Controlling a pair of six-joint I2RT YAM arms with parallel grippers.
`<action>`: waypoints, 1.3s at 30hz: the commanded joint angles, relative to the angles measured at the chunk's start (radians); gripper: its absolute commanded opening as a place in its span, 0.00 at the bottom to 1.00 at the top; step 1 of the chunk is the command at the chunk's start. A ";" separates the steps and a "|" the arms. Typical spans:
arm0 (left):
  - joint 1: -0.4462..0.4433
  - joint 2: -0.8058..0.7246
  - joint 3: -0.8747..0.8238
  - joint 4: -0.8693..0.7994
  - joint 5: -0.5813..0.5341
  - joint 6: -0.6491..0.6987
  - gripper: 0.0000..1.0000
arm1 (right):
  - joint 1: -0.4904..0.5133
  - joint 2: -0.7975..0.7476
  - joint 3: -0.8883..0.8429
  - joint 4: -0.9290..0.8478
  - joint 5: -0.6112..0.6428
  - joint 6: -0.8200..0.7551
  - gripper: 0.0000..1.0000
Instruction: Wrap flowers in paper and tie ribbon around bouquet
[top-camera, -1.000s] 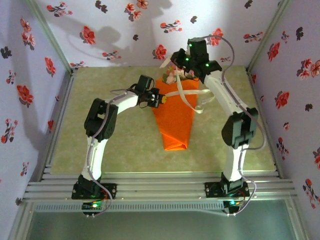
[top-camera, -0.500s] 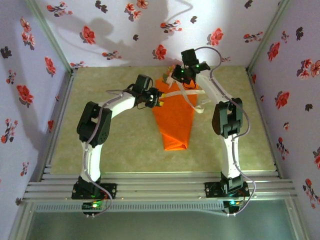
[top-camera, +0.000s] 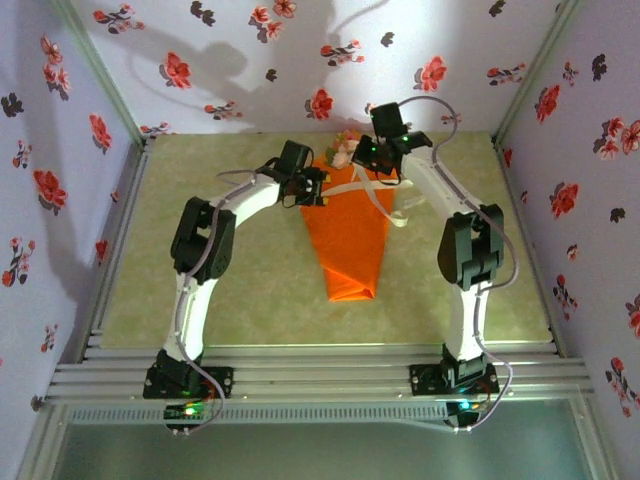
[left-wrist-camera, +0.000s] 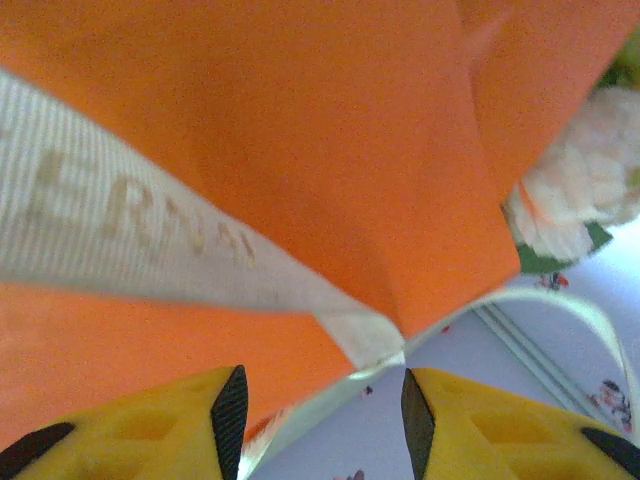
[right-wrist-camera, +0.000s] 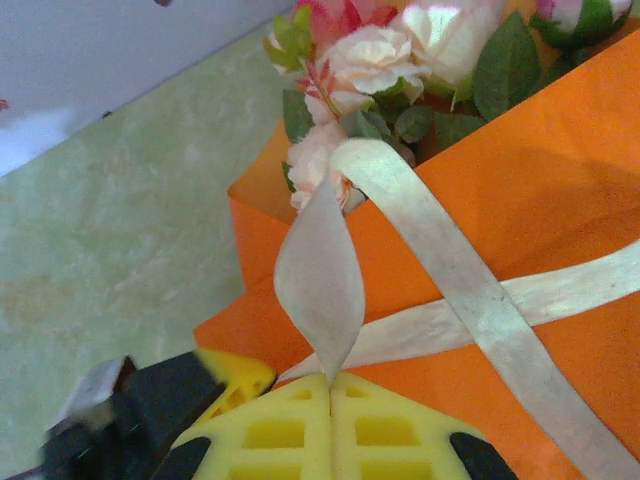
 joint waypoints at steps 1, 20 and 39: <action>0.004 0.043 0.057 -0.064 -0.020 -0.049 0.46 | 0.001 -0.072 -0.056 0.058 0.047 0.033 0.00; 0.006 0.010 -0.027 0.047 -0.004 -0.016 0.00 | 0.001 -0.037 -0.076 0.159 0.027 0.052 0.00; -0.025 -0.214 -0.263 0.166 0.083 0.098 0.00 | 0.079 0.221 0.114 0.027 0.004 -0.012 0.00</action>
